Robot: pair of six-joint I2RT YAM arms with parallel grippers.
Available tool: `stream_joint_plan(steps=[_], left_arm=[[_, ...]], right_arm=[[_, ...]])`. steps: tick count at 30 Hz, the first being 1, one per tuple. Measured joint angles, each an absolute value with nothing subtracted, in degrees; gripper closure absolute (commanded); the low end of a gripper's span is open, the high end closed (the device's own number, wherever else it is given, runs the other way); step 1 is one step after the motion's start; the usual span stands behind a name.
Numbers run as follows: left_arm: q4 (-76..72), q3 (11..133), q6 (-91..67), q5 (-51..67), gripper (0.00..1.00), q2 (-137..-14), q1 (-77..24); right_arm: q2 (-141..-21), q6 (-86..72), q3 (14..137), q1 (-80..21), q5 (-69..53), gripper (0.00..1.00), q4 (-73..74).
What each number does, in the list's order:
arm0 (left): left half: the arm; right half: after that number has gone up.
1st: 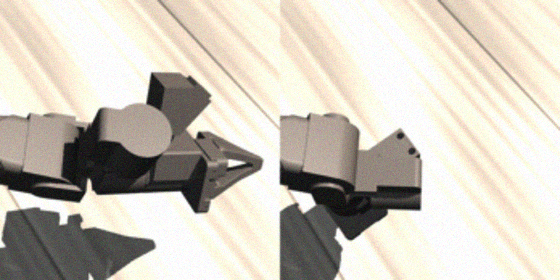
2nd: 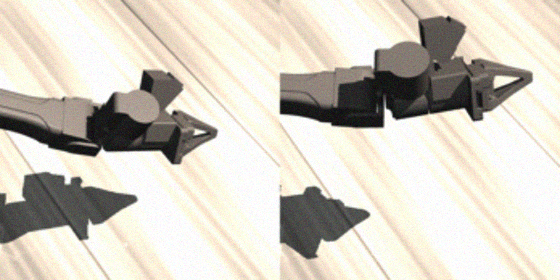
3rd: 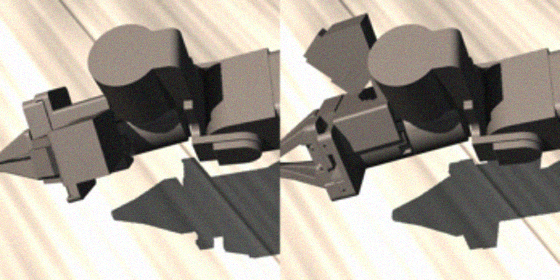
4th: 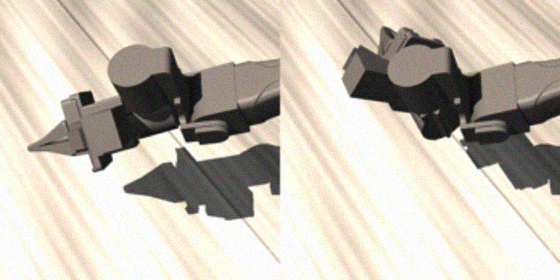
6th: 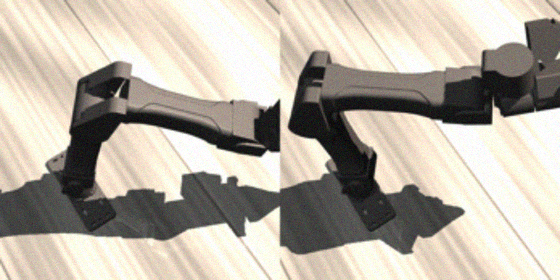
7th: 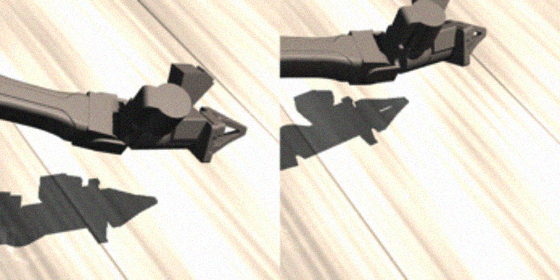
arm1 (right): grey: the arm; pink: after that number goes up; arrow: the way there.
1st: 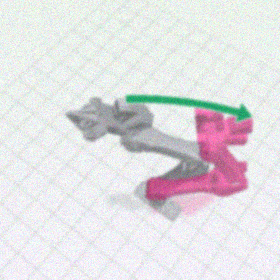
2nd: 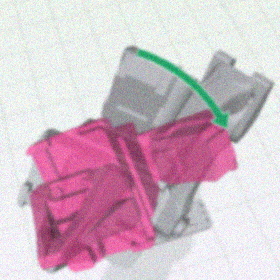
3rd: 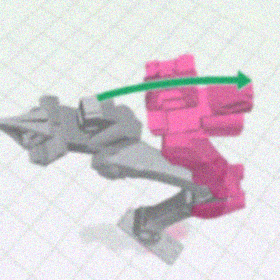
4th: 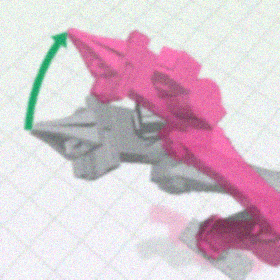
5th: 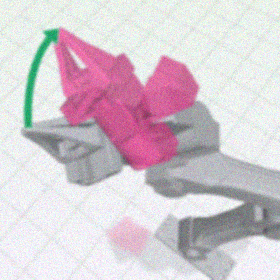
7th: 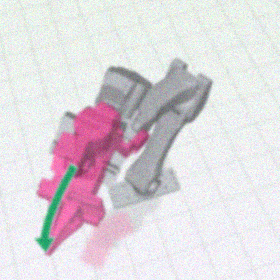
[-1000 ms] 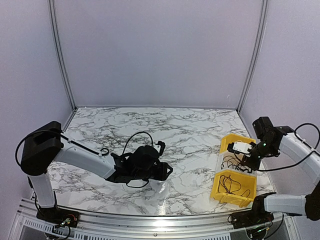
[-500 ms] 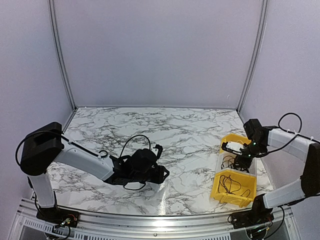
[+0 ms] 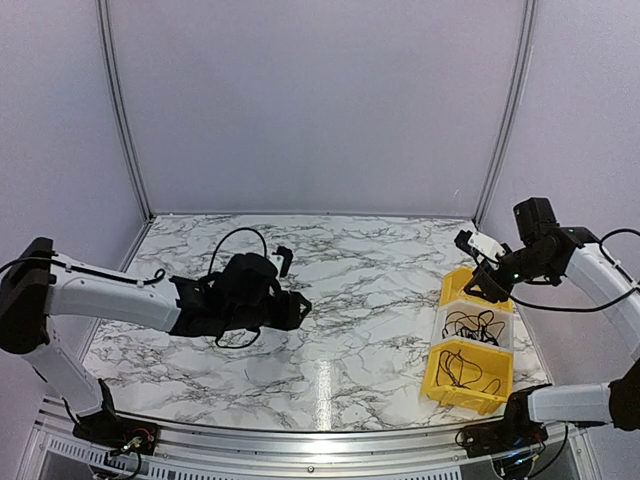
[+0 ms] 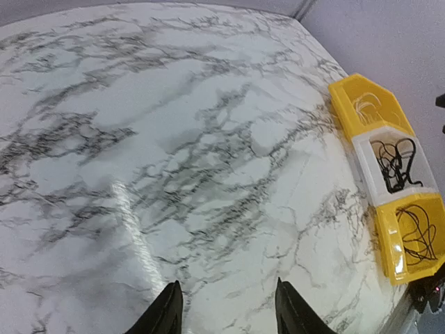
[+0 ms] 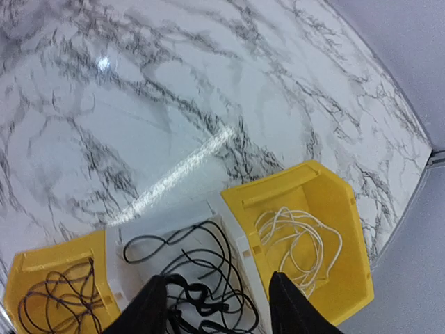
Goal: Untangle the cables
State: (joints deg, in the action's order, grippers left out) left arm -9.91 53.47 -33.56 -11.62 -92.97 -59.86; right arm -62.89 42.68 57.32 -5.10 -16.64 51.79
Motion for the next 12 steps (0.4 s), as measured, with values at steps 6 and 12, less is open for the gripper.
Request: stream_joint_plan(steps=[6, 12], left_arm=[[2.9, 53.5, -29.3, -19.8, 0.21, -78.9, -52.1], [7.2, 54.3, -20.0, -32.1, 0.01, -66.8, -50.7]], right_arm=[[-62.7, 35.4, 57.6, -5.1, -26.2, 0.01, 39.2], [-64.9, 21.6, 61.0, -5.2, -33.1, 0.01, 23.3]])
